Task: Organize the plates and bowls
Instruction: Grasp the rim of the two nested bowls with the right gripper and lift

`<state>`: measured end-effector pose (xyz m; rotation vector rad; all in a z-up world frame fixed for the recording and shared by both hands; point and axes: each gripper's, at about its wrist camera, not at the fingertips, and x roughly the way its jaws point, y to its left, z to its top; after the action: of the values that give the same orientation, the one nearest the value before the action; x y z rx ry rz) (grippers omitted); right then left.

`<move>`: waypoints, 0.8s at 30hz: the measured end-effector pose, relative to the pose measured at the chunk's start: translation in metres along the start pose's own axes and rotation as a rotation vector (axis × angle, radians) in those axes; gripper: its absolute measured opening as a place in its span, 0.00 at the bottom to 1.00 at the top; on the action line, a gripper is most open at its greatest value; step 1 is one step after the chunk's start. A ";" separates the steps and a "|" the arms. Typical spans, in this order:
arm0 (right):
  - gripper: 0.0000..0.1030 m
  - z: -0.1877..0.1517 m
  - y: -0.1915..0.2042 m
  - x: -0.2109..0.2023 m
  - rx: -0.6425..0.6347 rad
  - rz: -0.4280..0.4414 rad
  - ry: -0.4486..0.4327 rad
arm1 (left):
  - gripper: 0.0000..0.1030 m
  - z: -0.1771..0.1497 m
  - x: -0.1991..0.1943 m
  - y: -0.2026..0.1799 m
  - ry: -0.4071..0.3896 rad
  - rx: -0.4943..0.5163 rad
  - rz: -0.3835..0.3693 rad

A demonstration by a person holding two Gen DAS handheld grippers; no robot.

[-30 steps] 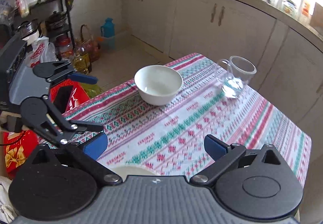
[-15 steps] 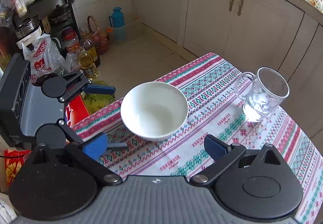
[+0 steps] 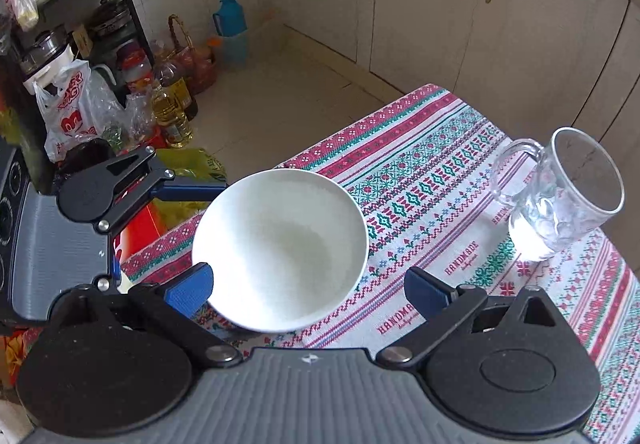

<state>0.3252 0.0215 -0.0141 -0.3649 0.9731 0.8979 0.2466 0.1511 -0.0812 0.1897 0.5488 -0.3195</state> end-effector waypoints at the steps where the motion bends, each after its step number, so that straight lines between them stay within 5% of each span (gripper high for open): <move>1: 0.99 0.001 -0.002 0.003 0.007 0.009 0.000 | 0.96 0.000 0.000 -0.001 -0.003 0.003 -0.001; 9: 0.86 0.007 -0.009 0.020 0.021 0.052 0.007 | 0.95 0.002 0.005 -0.003 -0.014 0.013 -0.009; 24: 0.77 0.008 -0.012 0.028 0.036 0.092 0.003 | 0.93 0.003 0.006 -0.003 -0.016 0.021 -0.014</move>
<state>0.3463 0.0328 -0.0349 -0.2934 1.0139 0.9623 0.2515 0.1461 -0.0825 0.2038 0.5315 -0.3407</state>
